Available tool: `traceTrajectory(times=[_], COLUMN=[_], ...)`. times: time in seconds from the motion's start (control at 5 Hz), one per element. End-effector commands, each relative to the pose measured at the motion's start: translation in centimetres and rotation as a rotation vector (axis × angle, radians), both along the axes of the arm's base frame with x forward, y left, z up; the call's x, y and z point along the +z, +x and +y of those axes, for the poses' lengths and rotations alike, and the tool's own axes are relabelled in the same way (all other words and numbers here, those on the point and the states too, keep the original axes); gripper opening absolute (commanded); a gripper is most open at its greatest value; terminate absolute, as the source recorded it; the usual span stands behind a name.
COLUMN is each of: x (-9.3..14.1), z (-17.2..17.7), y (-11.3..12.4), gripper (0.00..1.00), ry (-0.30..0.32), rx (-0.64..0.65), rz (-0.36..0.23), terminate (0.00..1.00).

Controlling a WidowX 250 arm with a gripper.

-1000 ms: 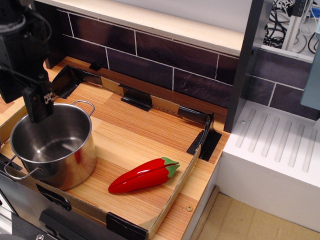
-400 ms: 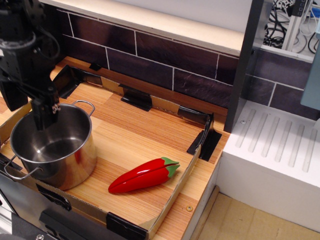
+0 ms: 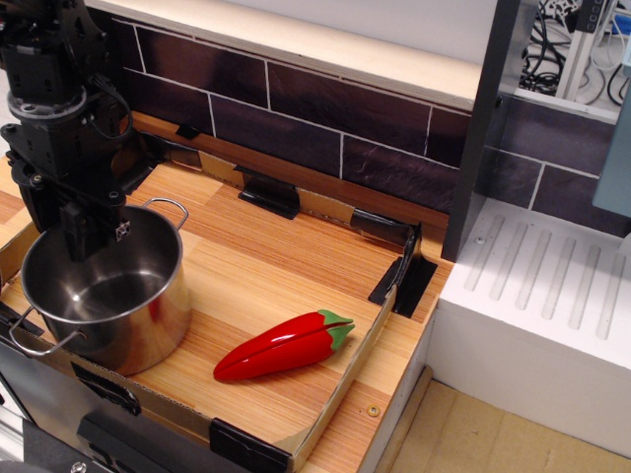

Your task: Topple metal pot

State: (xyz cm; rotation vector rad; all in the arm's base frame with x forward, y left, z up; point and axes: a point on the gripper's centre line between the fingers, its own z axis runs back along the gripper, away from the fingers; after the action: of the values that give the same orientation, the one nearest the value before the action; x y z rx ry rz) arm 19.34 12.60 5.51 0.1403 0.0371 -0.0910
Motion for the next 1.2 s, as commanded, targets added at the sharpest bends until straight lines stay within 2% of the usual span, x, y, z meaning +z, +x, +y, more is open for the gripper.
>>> traceTrajectory(times=[0.0, 0.2, 0.4, 0.6, 0.8, 1.0], x=[1.8, 2.7, 3.9, 4.7, 5.7, 5.7], z=[-0.1, -0.7, -1.8, -3.1, -5.1, -6.3], y=[1.1, 1.5, 2.0, 2.6, 2.7, 2.7], gripper=[0.00, 0.00, 0.00, 0.00, 0.00, 0.00], ry=[0.051, 0.086, 0.172, 0.325, 0.489, 0.542], rx=[0.030, 0.074, 0.118, 0.159, 0.224, 0.207], rz=[-0.078, -0.128, -0.206, -0.257, -0.407, -0.481], terminate=[0.00, 0.00, 0.00, 0.00, 0.00, 0.00])
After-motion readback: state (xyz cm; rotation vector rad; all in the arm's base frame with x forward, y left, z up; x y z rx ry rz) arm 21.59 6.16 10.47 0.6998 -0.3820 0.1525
